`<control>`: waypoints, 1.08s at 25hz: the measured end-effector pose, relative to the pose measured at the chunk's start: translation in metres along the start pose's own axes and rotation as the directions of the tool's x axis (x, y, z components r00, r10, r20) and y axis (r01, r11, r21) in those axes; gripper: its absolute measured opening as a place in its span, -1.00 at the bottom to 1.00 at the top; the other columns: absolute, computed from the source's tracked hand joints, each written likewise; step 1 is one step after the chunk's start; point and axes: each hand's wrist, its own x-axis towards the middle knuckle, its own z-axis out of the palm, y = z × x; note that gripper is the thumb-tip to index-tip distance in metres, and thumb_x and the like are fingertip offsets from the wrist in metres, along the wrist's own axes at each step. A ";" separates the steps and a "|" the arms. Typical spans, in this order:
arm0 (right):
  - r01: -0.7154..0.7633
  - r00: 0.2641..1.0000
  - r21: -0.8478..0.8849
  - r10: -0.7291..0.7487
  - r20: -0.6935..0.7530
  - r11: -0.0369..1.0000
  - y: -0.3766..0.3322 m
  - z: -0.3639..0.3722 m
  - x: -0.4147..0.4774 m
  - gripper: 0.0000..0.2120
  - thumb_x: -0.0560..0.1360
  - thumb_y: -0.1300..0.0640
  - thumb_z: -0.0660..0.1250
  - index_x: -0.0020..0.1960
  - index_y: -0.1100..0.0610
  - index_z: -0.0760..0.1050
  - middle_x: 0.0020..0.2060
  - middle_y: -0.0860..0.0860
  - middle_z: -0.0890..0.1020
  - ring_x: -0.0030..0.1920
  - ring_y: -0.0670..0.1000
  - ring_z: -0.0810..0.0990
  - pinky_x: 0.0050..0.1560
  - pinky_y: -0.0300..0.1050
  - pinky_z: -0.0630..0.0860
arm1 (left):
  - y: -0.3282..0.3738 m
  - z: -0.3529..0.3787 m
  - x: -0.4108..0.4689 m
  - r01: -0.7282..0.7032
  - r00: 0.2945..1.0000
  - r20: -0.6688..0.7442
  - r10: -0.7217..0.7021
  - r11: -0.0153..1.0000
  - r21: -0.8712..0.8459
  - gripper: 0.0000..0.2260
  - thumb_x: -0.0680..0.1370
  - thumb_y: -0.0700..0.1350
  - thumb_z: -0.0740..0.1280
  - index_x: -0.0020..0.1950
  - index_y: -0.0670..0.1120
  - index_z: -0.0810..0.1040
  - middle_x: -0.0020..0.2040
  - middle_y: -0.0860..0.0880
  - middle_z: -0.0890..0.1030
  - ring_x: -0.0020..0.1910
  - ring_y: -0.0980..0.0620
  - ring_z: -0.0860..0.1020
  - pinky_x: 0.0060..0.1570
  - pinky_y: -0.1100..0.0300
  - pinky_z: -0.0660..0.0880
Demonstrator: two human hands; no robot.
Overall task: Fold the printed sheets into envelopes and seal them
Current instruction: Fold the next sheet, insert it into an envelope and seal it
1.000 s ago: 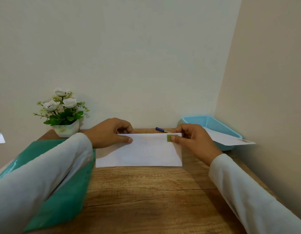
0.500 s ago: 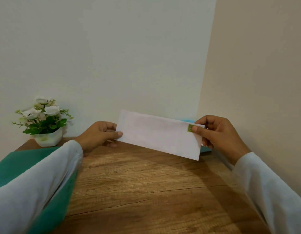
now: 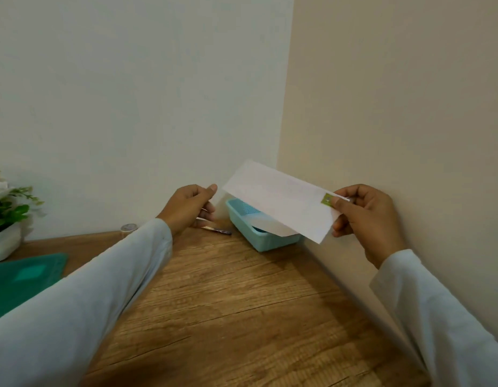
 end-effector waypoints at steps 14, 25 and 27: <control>-0.137 0.989 -0.056 0.133 -0.069 0.989 0.046 0.033 -0.005 -0.84 0.56 0.05 0.47 0.05 0.13 0.62 -0.16 0.07 0.72 -0.42 0.08 0.69 -0.39 -0.08 0.64 | -0.014 0.066 -0.040 -0.117 0.932 0.359 0.057 0.982 0.148 -0.83 0.58 -0.06 0.40 0.10 -0.12 0.58 -0.03 -0.10 0.70 -0.08 -0.03 0.70 0.00 0.02 0.63; 0.046 0.999 -0.458 -0.039 0.026 0.888 0.066 0.030 -0.010 -0.91 0.55 -0.03 0.46 -0.09 -0.05 0.60 -0.16 -0.12 0.66 -0.23 -0.01 0.67 -0.30 -0.15 0.63 | -0.014 0.088 -0.044 -0.185 0.922 0.376 0.090 0.957 0.224 -0.85 0.58 -0.08 0.39 0.14 0.01 0.62 0.03 0.05 0.66 -0.02 0.07 0.67 0.01 0.03 0.65; 0.065 0.997 -0.469 -0.041 0.061 0.881 0.067 0.030 -0.009 -0.91 0.55 -0.03 0.46 -0.08 -0.05 0.61 -0.15 -0.12 0.65 -0.18 -0.01 0.65 -0.23 -0.09 0.66 | -0.015 0.088 -0.044 -0.187 0.921 0.380 0.088 0.954 0.234 -0.84 0.58 -0.08 0.38 0.16 0.02 0.61 0.06 0.06 0.65 -0.02 0.08 0.67 0.01 0.03 0.65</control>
